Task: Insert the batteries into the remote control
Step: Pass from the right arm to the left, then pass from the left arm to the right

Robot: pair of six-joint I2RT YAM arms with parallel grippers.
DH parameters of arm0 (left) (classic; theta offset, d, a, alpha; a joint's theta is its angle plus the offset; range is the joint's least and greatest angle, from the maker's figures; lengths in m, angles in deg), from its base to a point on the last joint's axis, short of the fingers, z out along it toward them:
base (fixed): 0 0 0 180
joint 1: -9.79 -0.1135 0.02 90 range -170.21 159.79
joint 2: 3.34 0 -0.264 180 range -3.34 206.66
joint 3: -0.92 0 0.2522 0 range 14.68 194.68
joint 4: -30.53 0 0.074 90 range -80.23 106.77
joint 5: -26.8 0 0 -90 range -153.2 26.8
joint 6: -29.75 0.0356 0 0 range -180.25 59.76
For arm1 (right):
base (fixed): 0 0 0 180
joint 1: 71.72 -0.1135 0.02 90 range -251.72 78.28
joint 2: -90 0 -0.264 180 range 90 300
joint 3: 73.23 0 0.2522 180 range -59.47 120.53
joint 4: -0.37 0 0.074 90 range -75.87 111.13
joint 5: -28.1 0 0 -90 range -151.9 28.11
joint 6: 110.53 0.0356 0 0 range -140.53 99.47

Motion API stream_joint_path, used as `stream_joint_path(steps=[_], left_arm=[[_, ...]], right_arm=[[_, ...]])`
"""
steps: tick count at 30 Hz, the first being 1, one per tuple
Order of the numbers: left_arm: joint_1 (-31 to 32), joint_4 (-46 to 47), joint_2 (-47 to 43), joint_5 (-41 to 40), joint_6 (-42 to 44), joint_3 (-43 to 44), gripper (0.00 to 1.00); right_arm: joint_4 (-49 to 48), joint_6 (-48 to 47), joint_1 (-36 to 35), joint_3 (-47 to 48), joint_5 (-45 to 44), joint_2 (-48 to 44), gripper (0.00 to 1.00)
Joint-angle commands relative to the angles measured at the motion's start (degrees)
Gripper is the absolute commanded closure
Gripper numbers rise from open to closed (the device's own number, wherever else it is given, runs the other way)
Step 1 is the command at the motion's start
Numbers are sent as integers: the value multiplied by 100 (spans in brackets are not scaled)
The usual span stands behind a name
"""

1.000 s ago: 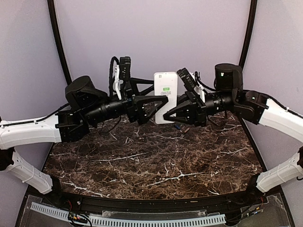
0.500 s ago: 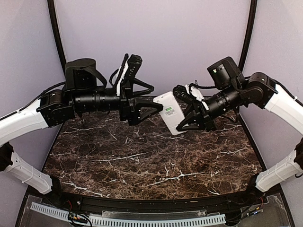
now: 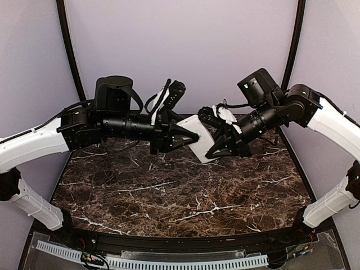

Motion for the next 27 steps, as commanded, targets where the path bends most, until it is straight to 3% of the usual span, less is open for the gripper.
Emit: stream_joint_path(steps=[1, 3, 5, 7, 8, 10, 14, 21, 27], left_arm=[[-11, 371, 64, 408, -158, 86, 79], [-11, 365, 54, 395, -188, 56, 95], [-11, 426, -1, 365, -217, -16, 100], [-11, 613, -119, 254, -302, -160, 100], [-11, 813, -177, 185, -406, -219, 100], [-11, 1321, -362, -86, -562, -471, 100], [-10, 2567, -775, -617, -937, -1229, 100], [-11, 4208, -904, -843, -1678, -1869, 100], [-11, 4842, -827, -763, -2057, -2117, 100]], right_arm=[[-177, -66, -91, 135, 131, -48, 100], [-257, -37, -87, 109, 123, -103, 100], [-382, 51, -91, 59, 37, -192, 100], [-641, 250, -84, -95, -237, -344, 80], [-830, 388, -59, -220, -446, -473, 63], [-1552, 703, 89, -694, -517, -822, 40], [-3773, 2124, 617, -2188, 209, -1719, 2], [-8271, 5122, 712, -4318, 514, -2029, 3], [-9836, 6058, 570, -4519, 899, -1534, 26]])
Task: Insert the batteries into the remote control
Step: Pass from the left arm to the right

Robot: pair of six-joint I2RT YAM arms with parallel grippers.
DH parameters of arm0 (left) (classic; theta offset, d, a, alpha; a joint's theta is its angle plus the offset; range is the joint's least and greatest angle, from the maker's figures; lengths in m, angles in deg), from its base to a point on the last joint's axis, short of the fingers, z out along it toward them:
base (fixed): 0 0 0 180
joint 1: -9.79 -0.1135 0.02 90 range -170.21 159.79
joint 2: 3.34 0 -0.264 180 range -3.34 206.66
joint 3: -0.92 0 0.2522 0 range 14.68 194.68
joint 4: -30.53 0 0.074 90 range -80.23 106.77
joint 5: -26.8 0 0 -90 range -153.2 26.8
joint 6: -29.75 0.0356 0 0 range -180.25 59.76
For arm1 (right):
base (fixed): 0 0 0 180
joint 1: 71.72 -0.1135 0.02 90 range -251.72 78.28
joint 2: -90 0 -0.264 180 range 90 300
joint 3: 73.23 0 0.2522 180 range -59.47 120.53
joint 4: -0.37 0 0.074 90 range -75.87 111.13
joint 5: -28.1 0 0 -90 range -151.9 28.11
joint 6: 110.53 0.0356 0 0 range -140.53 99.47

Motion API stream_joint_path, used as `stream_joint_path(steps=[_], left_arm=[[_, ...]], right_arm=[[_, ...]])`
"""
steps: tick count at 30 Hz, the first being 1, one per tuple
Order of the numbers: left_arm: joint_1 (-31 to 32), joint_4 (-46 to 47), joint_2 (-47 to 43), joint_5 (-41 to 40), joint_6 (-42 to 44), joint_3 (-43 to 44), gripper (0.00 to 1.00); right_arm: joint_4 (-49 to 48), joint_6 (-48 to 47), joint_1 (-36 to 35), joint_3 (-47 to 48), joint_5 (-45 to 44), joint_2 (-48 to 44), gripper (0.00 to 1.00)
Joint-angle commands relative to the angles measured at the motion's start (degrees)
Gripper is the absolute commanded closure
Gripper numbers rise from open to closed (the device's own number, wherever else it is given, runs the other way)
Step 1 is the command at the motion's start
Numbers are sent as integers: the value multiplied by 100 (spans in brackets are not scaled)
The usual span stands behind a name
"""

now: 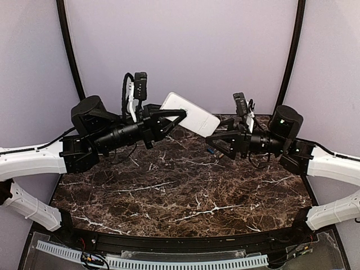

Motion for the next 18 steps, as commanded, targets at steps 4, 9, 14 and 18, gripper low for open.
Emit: stream_joint_path(steps=[4, 9, 14, 18], left_arm=[[-13, 990, 5, 25, -493, -119, 100], [-13, 1025, 38, 47, -489, -123, 100], [-13, 1121, 82, 157, -549, -183, 100], [-13, 1097, 139, 229, -603, -162, 100]], right_arm=[[-2376, 1155, -259, 113, 431, 366, 45], [-2650, 1305, -329, 111, 525, 549, 65], [-2593, 1146, -338, 191, 446, 507, 60], [-2514, 972, -337, 335, 430, 513, 64]])
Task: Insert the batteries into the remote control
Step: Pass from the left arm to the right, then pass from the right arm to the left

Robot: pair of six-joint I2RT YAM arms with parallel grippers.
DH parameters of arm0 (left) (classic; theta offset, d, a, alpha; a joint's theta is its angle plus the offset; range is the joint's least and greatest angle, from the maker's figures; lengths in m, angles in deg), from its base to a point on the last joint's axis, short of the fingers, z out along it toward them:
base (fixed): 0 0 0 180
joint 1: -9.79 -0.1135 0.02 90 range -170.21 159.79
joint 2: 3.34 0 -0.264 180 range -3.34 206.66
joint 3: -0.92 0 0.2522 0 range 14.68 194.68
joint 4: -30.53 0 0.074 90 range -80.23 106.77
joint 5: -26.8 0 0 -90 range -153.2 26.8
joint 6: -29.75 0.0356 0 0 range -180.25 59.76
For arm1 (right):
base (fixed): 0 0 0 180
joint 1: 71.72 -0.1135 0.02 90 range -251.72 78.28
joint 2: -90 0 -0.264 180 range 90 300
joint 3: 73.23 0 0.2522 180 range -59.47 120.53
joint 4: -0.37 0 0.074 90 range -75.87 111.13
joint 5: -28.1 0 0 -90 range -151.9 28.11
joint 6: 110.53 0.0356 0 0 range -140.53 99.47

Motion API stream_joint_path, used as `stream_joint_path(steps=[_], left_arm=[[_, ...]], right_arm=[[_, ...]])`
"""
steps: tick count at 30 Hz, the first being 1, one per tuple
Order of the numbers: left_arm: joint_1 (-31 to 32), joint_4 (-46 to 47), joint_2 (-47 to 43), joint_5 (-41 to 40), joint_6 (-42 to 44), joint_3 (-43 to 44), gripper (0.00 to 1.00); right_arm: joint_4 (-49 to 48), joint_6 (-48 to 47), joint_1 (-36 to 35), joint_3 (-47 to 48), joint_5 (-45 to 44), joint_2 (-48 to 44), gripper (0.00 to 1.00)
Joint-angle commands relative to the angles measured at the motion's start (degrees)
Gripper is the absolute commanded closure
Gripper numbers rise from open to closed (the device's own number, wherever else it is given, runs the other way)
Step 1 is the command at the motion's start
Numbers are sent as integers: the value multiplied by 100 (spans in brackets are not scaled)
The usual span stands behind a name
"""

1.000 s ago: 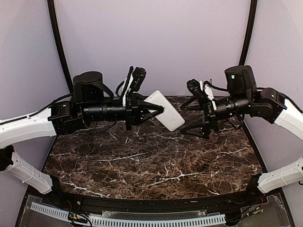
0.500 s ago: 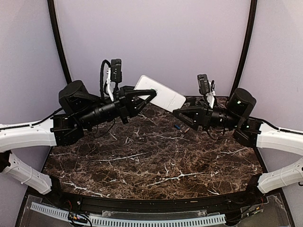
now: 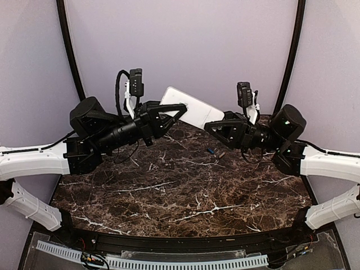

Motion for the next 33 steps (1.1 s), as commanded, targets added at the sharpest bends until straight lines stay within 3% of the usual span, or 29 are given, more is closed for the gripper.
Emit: stream_joint_path(steps=[1, 4, 7, 13, 15, 16, 17, 18, 20, 24, 26, 33], left_arm=[[-9, 238, 19, 130, -85, -72, 100], [-9, 245, 12, 141, -80, -65, 100], [-9, 226, 8, 155, -79, -75, 100], [-9, -94, -84, 124, 263, -48, 100], [-9, -351, -105, 167, 616, 10, 79], [-9, -464, -169, 95, 783, 21, 46], [-9, -735, -233, 45, 1257, 15, 33], [-9, -910, -386, -118, 1547, 25, 10], [-9, -1690, -634, -584, 2536, 159, 2], [-8, -3107, -1004, -1401, 4303, 408, 1], [10, -3725, -1085, -1415, 5218, 415, 1], [396, -4347, -653, -2140, 6786, 404, 1]], right_arm=[[-157, -198, -45, 329, 47, -24, 66], [-44, -215, -45, 449, 160, 59, 76], [13, -233, -45, 483, 208, 64, 98], [671, -446, -36, 573, 126, -114, 100], [1272, -584, -17, 729, 19, -227, 100], [1664, -673, 36, 870, 21, -253, 100], [2158, -752, 99, 1035, 55, -270, 100], [2680, -837, 181, 1219, 129, -275, 100], [3795, -1013, 381, 1629, 396, -236, 100], [6018, -1458, 635, 2377, 312, -34, 100], [6738, -1450, 718, 2568, 275, 157, 100], [6907, -987, 753, 2676, 758, 773, 100]])
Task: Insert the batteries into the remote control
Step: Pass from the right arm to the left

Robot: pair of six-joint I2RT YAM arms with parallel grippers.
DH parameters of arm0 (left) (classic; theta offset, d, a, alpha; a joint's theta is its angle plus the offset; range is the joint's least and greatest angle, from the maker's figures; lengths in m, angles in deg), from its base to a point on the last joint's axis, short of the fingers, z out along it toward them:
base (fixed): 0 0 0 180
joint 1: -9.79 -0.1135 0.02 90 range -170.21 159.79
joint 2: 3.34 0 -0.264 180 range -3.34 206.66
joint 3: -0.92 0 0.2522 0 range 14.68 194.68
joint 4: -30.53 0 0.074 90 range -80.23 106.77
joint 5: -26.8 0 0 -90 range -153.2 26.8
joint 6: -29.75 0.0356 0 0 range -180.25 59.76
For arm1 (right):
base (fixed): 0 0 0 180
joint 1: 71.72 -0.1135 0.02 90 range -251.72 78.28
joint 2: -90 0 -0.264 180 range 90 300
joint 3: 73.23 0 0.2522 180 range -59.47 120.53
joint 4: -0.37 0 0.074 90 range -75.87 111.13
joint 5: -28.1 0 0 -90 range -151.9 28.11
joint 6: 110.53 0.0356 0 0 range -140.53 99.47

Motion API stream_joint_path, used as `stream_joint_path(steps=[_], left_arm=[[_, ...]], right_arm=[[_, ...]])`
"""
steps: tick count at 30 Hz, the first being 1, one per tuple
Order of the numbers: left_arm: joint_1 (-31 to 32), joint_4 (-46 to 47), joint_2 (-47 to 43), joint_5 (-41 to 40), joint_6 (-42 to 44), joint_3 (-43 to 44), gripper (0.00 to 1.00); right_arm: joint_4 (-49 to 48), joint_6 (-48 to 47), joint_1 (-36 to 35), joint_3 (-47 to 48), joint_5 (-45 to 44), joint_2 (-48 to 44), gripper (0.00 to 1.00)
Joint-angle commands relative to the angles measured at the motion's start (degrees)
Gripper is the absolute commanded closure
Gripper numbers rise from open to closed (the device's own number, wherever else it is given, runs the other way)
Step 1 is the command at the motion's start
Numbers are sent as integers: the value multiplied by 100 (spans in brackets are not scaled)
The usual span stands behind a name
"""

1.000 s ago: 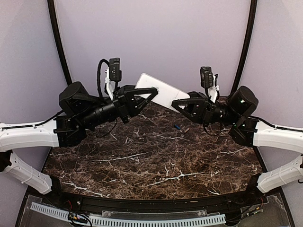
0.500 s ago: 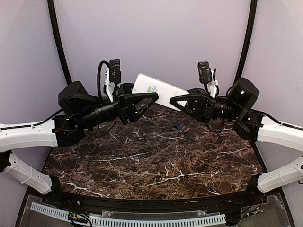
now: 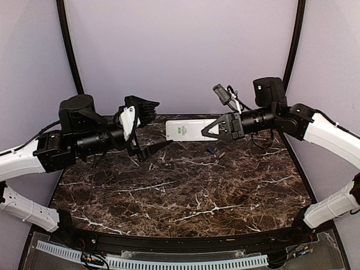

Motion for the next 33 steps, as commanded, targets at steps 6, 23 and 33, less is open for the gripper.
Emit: stream_joint_path(steps=[6, 23, 33], left_arm=[[278, -977, 930, -562, 1626, 127, 1], [261, 279, 1477, -662, 826, 57, 46], [261, 57, 1445, -784, 264, 37, 100]], right_arm=[[197, 391, -24, -53, 639, 435, 100], [32, 406, -148, -148, 1011, 668, 100], [201, 237, -125, -184, 247, 736, 59]])
